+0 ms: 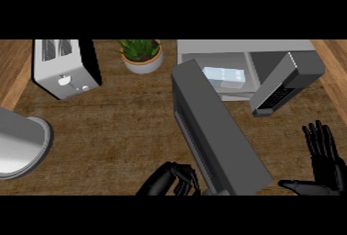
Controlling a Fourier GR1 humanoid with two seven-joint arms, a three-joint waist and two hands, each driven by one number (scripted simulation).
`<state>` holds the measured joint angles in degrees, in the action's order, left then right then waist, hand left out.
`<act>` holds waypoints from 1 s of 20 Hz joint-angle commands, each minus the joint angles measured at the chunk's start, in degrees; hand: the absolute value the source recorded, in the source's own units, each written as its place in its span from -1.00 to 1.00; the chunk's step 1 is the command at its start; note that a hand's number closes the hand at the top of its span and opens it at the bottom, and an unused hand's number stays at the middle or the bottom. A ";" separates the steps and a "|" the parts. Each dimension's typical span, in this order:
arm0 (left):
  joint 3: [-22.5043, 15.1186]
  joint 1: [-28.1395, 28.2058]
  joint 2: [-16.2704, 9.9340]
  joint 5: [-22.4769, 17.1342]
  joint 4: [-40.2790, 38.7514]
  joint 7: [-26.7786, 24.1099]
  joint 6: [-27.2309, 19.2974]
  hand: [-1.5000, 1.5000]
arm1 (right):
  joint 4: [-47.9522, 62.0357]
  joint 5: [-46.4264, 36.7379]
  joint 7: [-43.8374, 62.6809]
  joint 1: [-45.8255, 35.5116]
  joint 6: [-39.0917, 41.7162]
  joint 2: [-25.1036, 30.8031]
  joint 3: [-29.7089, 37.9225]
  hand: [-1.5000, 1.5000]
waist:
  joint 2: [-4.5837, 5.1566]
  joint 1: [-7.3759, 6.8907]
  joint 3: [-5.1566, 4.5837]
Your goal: Pick up the milk, place it into the microwave and close the microwave
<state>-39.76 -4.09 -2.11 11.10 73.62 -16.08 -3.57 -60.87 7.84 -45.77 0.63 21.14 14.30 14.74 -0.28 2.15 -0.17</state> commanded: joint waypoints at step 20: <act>-10.73 -30.69 2.09 -28.91 -14.33 0.56 -25.76 1.00 | -28.52 12.91 14.56 6.58 9.93 5.49 -4.23 -1.00 | 2.32 9.55 -0.50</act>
<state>-53.35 -32.71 -0.37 -12.83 57.57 -12.73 -25.32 -87.79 19.69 -31.73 7.82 29.79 18.88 10.48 1.59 10.30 -0.43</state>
